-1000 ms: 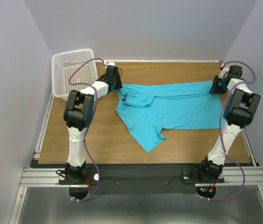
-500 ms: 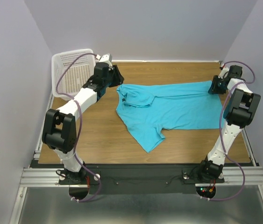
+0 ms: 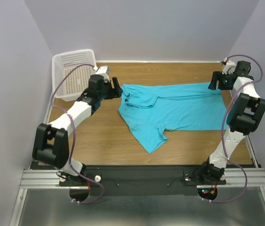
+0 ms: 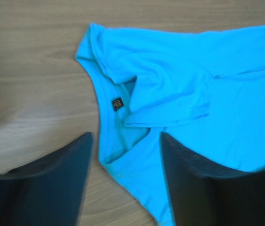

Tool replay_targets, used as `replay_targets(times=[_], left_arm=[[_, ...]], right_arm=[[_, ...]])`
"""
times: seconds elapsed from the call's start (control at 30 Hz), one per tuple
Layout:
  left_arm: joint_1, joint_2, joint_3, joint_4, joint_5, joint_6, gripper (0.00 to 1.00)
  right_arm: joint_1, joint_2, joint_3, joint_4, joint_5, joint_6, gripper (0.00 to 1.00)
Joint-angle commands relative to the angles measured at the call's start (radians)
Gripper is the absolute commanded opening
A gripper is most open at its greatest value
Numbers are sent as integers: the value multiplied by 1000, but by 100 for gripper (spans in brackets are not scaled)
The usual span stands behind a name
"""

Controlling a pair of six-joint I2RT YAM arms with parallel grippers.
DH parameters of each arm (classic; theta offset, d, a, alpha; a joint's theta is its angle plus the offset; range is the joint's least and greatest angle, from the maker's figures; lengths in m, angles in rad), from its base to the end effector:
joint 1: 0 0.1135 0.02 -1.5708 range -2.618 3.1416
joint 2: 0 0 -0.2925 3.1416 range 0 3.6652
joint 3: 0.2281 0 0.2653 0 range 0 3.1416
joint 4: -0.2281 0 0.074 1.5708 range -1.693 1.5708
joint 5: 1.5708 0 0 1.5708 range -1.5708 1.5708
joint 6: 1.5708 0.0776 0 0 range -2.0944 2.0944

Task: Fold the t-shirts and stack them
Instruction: Fold the tshirt

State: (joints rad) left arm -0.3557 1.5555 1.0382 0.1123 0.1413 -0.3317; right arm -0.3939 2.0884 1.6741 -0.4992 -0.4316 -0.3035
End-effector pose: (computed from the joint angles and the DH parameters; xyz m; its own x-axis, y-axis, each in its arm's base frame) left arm 0.3791 -0.1525 0.2709 -0.5010 -0.1578 -0.8509 0.3204 0.8795 -0.3518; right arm 0.4868 -0.1672 0.2042 -0.7313 0.0100 -0.6820 -0.1110 0.9848 0.1334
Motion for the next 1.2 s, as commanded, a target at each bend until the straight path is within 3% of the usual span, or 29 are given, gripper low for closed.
replay_targets(times=[0.0, 0.17, 0.23, 0.37, 0.53, 0.6, 0.9, 1.17], left_arm=[[78, -176, -71, 137, -46, 16, 91], [178, -285, -156, 190, 50, -32, 93], [202, -337, -191, 191, 70, -36, 93], [216, -406, -245, 175, 86, -33, 92], [228, -449, -303, 151, 110, -47, 92], [233, -460, -320, 162, 116, -59, 92], [236, -465, -360, 205, 152, -92, 91], [238, -469, -386, 217, 167, -105, 90]], right_arm=[[45, -103, 36, -60, -132, -115, 80], [179, -116, 9, -200, -318, -313, 79], [286, -91, -2, -255, -349, -347, 75], [446, -18, 35, -268, -344, -182, 58], [569, 35, 64, -253, -397, -37, 51], [592, 76, 90, -234, -374, 108, 48], [625, 93, 38, -171, -230, 418, 55], [656, 125, 41, -154, -193, 484, 56]])
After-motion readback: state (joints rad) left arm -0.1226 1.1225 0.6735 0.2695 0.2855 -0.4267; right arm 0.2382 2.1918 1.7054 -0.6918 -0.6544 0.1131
